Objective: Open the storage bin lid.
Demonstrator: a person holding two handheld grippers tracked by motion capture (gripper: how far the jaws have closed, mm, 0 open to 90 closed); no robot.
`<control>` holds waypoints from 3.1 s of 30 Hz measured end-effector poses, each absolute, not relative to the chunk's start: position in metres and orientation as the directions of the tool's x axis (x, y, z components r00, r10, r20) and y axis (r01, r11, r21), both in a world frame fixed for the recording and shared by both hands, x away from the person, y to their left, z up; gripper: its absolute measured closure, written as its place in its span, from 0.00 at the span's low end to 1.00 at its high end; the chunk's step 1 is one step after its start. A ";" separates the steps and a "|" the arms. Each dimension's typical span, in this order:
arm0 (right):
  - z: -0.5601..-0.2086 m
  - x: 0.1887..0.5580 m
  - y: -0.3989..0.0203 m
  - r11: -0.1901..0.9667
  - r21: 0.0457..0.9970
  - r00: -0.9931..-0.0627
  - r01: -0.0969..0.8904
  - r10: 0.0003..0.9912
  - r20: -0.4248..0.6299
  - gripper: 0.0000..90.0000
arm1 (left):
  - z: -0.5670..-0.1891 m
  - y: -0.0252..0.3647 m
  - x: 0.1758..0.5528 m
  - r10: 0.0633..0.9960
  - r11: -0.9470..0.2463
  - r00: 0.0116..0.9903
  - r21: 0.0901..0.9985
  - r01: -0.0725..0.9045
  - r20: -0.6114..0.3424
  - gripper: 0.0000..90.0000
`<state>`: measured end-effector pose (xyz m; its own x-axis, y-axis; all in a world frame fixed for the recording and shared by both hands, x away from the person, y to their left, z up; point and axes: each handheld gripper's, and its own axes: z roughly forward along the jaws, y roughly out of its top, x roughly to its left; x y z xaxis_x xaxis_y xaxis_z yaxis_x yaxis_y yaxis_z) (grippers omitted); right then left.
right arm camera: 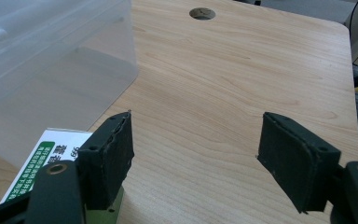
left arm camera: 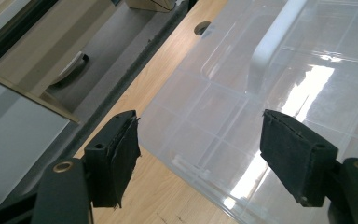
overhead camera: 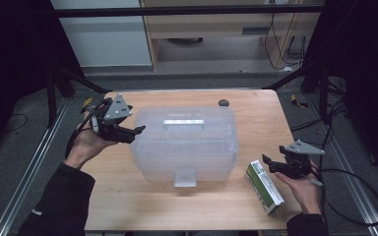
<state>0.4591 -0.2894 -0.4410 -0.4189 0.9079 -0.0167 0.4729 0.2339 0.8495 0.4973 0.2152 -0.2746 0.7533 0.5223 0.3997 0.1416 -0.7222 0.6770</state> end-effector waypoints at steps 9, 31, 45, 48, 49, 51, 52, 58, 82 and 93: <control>-0.442 0.460 -0.289 0.238 0.847 -0.419 0.476 0.908 -0.019 0.31 | -0.276 0.203 0.498 0.489 -0.741 0.773 0.660 0.124 0.404 0.31; -0.442 0.460 -0.288 0.252 0.834 -0.428 0.490 0.904 -0.022 0.33 | -0.274 0.172 0.500 0.398 -0.813 0.797 0.577 0.077 0.454 0.34; -0.444 0.461 -0.288 0.253 0.830 -0.432 0.497 0.902 -0.016 0.33 | -0.275 0.152 0.507 0.344 -0.844 0.814 0.534 0.050 0.468 0.35; -0.444 0.461 -0.288 0.258 0.830 -0.435 0.495 0.900 -0.020 0.33 | -0.275 0.148 0.508 0.333 -0.849 0.818 0.527 0.043 0.470 0.35; -0.444 0.461 -0.288 0.253 0.829 -0.433 0.499 0.901 -0.015 0.33 | -0.275 0.146 0.509 0.329 -0.851 0.819 0.523 0.041 0.470 0.35; -0.444 0.461 -0.288 0.256 0.829 -0.434 0.498 0.901 -0.017 0.33 | -0.276 0.143 0.510 0.324 -0.852 0.820 0.522 0.036 0.473 0.35; -0.444 0.461 -0.289 0.257 0.829 -0.433 0.497 0.901 -0.019 0.33 | -0.276 0.142 0.511 0.321 -0.853 0.822 0.522 0.033 0.472 0.36; -0.445 0.461 -0.289 0.258 0.827 -0.434 0.500 0.901 -0.018 0.33 | -0.277 0.135 0.513 0.296 -0.868 0.827 0.496 0.024 0.478 0.37; -0.447 0.462 -0.288 0.265 0.820 -0.440 0.507 0.898 -0.018 0.34 | -0.287 0.119 0.526 0.232 -0.897 0.848 0.441 -0.002 0.476 0.47; -0.448 0.463 -0.287 0.265 0.817 -0.441 0.512 0.897 -0.014 0.35 | -0.290 0.117 0.529 0.209 -0.911 0.859 0.413 -0.003 0.468 0.57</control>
